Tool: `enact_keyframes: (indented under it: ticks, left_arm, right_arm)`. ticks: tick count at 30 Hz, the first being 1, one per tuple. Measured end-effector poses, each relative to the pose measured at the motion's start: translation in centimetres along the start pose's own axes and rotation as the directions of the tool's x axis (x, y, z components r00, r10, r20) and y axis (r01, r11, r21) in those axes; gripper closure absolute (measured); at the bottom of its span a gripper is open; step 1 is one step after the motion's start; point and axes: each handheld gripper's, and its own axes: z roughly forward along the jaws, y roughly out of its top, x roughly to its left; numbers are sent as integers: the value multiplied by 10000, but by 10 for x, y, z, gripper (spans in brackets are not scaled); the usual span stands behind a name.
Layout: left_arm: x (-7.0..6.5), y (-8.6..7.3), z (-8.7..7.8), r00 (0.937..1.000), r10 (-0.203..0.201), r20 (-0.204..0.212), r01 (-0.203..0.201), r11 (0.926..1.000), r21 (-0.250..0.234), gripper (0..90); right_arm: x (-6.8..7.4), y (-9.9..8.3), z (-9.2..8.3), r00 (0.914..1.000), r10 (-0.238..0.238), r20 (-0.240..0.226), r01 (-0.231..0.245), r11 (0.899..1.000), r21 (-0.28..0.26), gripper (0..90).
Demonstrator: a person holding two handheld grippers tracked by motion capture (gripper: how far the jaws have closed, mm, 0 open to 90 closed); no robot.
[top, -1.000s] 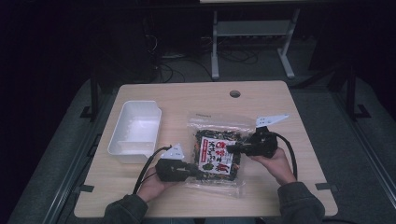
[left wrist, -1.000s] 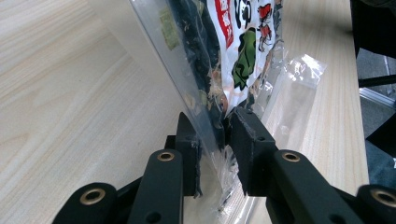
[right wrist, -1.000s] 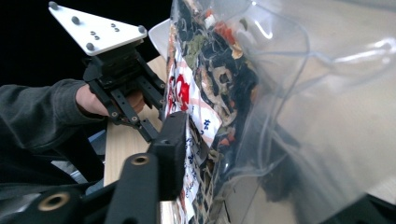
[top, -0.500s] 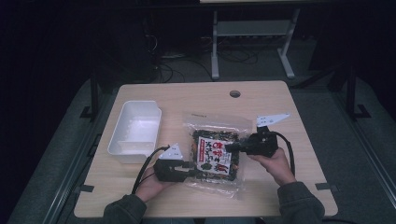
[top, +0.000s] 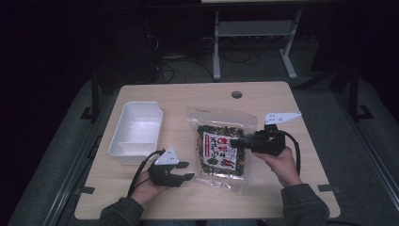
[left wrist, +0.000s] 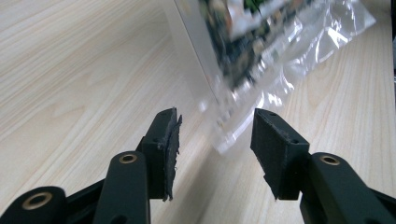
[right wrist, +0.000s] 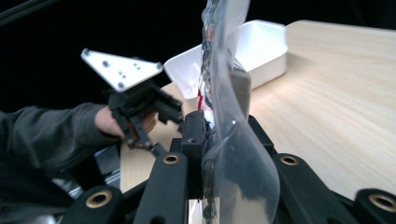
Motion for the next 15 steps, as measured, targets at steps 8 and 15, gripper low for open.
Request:
enact_keyframes:
  ticks: [8,15]
  left_arm:
    - [-5,-4,-8,9996,198,-216,-192,9995,241,449]
    - [-6,-14,-18,9993,188,-337,-173,9989,442,407]
  right_arm:
    - [8,12,-7,9877,98,1563,-10,9984,-564,749]
    - [15,22,-1,9628,154,2696,110,9953,-963,749]
